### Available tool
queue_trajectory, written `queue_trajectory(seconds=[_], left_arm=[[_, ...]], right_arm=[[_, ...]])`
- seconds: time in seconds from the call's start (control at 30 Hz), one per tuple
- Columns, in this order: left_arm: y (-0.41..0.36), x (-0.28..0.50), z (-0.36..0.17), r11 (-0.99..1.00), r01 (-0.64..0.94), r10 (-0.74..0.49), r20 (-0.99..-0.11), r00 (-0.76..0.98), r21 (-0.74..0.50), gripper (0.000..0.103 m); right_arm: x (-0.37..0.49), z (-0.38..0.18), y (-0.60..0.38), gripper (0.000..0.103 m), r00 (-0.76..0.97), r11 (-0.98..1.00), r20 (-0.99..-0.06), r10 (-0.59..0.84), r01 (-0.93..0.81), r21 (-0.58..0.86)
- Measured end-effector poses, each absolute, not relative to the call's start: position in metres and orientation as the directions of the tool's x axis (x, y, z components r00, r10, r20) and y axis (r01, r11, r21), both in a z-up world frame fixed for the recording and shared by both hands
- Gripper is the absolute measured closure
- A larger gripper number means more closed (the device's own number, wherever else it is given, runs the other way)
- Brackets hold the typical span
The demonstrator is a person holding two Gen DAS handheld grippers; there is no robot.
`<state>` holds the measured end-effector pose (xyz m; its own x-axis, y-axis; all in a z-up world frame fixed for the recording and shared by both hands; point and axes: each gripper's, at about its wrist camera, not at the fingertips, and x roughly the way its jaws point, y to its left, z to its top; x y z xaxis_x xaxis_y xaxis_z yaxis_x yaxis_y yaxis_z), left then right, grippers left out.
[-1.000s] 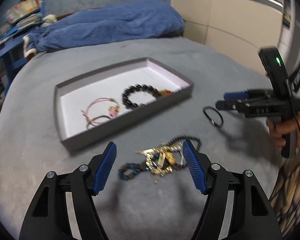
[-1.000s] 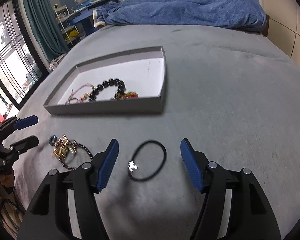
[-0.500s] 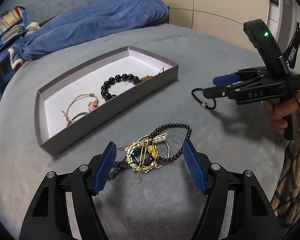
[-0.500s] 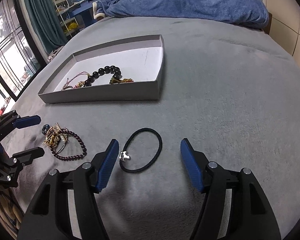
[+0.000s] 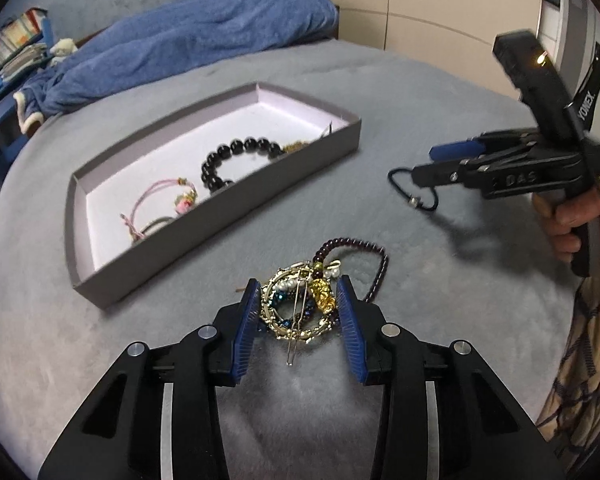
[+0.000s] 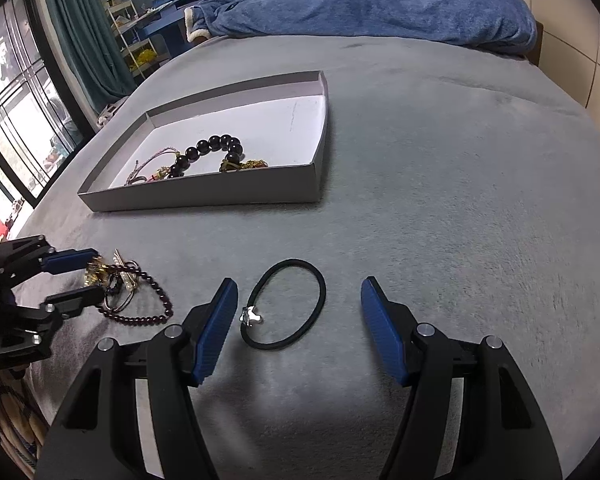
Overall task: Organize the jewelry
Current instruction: 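Grasp the maroon bead bracelet with the right gripper while the left lowers onto the gold brooches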
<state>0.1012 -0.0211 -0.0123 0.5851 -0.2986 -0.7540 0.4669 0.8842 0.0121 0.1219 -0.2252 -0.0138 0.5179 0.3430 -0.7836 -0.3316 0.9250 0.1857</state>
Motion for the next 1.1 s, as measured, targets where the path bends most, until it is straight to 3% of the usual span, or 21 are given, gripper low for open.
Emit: queue_trajectory(seconds=[0.43, 0.6, 0.83, 0.93, 0.97, 1.1], left_arm=[[-0.027, 0.098, -0.011, 0.858, 0.511, -0.367, -0.750, 0.550, -0.045, 0.063], [-0.031, 0.094, -0.013, 0.846, 0.533, -0.367, -0.759, 0.538, -0.031, 0.060], [-0.020, 0.091, -0.015, 0.852, 0.523, -0.353, -0.757, 0.549, -0.018, 0.058], [-0.012, 0.093, -0.014, 0.863, 0.504, -0.352, -0.751, 0.559, -0.029, 0.057], [-0.010, 0.093, -0.014, 0.866, 0.500, -0.349, -0.750, 0.561, -0.029, 0.057], [-0.001, 0.097, -0.013, 0.881, 0.471, -0.338, -0.747, 0.572, -0.039, 0.057]], right_arm=[[0.112, -0.010, -0.202, 0.039, 0.499, 0.882, -0.765, 0.408, -0.433, 0.188], [0.105, -0.011, -0.182, 0.050, 0.468, 0.841, -0.765, 0.443, -0.513, 0.173], [0.093, -0.016, -0.144, 0.052, 0.415, 0.773, -0.783, 0.463, -0.621, 0.127], [0.092, -0.025, -0.130, 0.067, 0.390, 0.758, -0.803, 0.450, -0.643, 0.112], [0.092, -0.028, -0.129, 0.078, 0.384, 0.755, -0.809, 0.444, -0.647, 0.107], [0.090, -0.031, -0.126, 0.096, 0.362, 0.735, -0.809, 0.463, -0.667, 0.122]])
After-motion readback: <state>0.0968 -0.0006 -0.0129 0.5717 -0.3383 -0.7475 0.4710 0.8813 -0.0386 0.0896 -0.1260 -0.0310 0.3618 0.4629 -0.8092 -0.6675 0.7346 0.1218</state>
